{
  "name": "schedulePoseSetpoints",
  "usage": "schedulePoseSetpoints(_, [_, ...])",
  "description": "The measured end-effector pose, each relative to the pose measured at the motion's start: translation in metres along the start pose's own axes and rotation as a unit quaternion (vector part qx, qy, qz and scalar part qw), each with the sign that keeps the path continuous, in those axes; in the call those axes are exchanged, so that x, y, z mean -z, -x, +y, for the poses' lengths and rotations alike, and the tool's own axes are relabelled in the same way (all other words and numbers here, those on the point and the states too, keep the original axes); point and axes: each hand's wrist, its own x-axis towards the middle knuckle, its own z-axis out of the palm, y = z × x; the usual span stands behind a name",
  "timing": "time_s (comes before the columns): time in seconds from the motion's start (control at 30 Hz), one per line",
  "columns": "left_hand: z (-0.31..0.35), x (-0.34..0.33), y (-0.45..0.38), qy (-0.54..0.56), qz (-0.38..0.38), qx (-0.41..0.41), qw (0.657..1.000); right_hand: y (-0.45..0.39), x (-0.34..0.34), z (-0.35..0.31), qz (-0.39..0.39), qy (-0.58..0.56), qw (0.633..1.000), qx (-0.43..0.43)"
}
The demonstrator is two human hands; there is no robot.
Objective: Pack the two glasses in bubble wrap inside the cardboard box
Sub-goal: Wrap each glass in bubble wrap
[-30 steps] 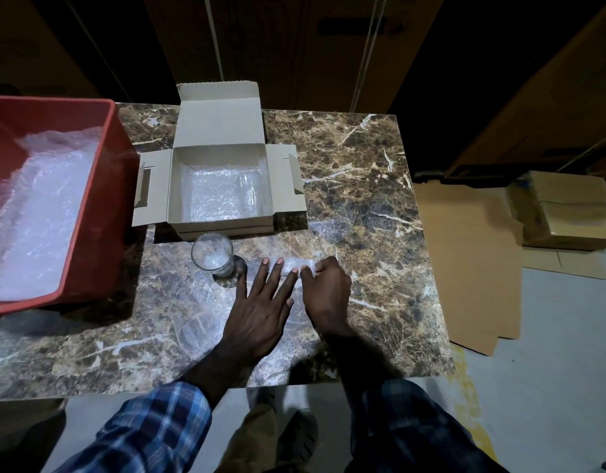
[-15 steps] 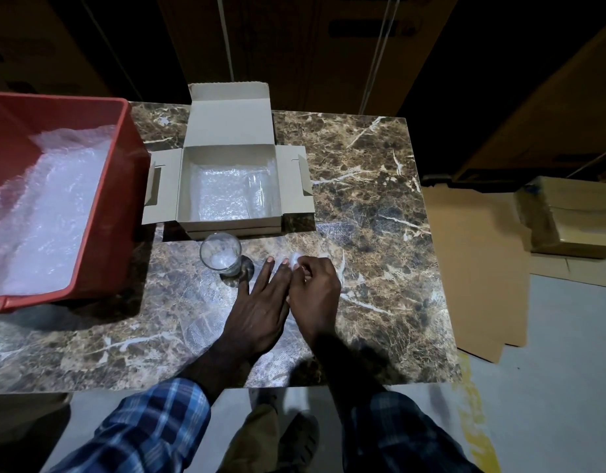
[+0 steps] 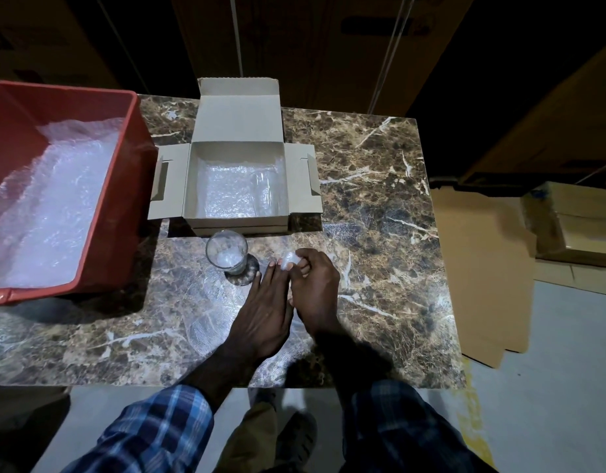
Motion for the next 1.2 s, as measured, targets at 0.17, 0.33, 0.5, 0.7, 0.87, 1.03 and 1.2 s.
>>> schedulePoseSetpoints(0.17, [0.009, 0.006, 0.003, 0.133, 0.038, 0.052, 0.989, -0.008, 0.003, 0.005, -0.015, 0.0, 1.0, -0.027])
schedulePoseSetpoints(0.33, [0.0, -0.001, 0.001, 0.123, 0.02, 0.064, 0.99, -0.011, 0.003, 0.006, -0.038, 0.032, 0.998, -0.024])
schedulePoseSetpoints(0.5, [-0.003, -0.005, 0.001, 0.063, -0.003, 0.044, 0.997, -0.015, 0.002, 0.007, -0.047, 0.036, 0.998, -0.034])
schedulePoseSetpoints(0.7, [0.0, 0.0, 0.001, 0.072, 0.002, 0.049, 0.996, -0.019, -0.003, 0.01, -0.073, 0.064, 0.994, -0.043])
schedulePoseSetpoints(0.87, [0.007, 0.013, 0.005, 0.141, 0.038, 0.074, 0.986, -0.013, 0.006, 0.002, -0.068, 0.045, 0.996, -0.018])
schedulePoseSetpoints(1.03, [0.011, 0.027, 0.013, 0.153, 0.082, 0.09, 0.981, -0.003, 0.02, -0.004, -0.104, 0.03, 0.994, -0.018])
schedulePoseSetpoints(1.2, [0.013, 0.044, 0.034, 0.157, 0.239, 0.188, 0.94, 0.007, 0.033, -0.026, -0.123, 0.038, 0.99, 0.06])
